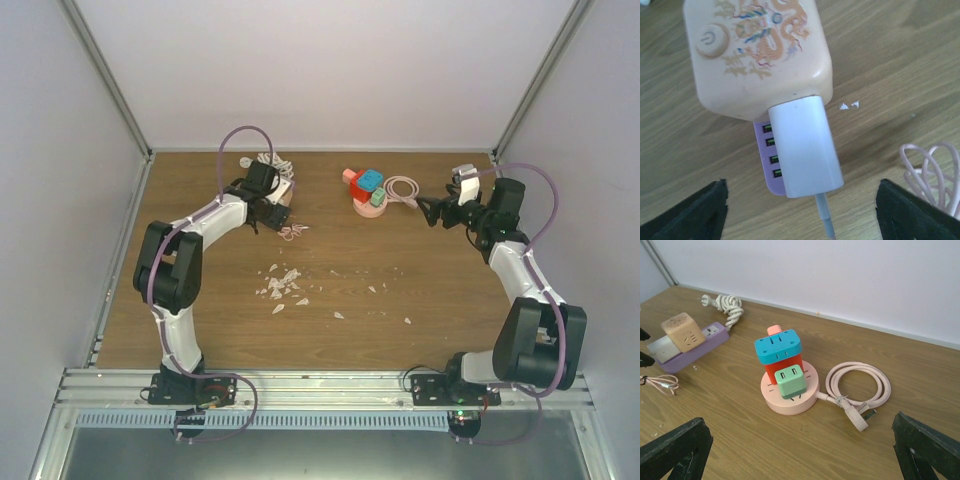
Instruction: Pull the plug off the socket
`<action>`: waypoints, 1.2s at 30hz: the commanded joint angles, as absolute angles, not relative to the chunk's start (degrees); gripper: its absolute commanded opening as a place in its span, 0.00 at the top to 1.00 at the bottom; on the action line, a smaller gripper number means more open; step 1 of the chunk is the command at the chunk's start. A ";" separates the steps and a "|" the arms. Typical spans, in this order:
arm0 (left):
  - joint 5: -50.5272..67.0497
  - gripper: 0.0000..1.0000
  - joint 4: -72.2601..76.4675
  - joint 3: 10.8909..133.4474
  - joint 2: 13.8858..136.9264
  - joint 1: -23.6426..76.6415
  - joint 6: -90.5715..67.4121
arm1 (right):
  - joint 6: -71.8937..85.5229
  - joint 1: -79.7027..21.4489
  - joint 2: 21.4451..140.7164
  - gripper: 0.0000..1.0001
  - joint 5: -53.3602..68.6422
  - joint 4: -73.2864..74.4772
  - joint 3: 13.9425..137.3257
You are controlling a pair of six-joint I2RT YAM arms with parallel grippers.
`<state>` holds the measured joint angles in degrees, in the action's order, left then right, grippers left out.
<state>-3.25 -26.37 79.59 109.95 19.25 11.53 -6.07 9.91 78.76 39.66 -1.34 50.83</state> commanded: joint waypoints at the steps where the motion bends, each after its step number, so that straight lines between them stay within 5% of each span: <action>1: -3.20 0.12 -22.28 79.59 107.58 18.25 11.19 | -6.89 9.83 78.40 0.00 41.37 -1.72 51.15; 6: 1.00 0.01 -21.36 83.46 108.85 18.08 8.32 | -6.92 9.79 78.57 0.01 41.05 -1.64 51.15; 18: 0.58 0.04 -26.26 98.60 122.70 18.04 3.42 | -7.38 9.93 78.67 0.00 40.41 -1.71 51.15; 22: 0.44 0.09 -25.62 98.32 123.46 18.03 2.62 | -7.38 9.88 78.66 0.00 39.95 -2.11 50.94; 28: 0.44 0.32 -23.64 97.62 123.61 17.97 2.30 | -7.44 9.88 79.33 0.01 40.41 -1.60 51.26; 36: -0.19 0.40 -24.79 96.86 122.95 17.84 5.32 | -7.63 9.96 78.78 0.01 40.43 -1.45 51.21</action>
<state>-0.32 -26.15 97.19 123.61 18.15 2.70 -6.81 9.91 78.81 40.36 -1.32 50.83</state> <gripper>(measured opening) 0.636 0.996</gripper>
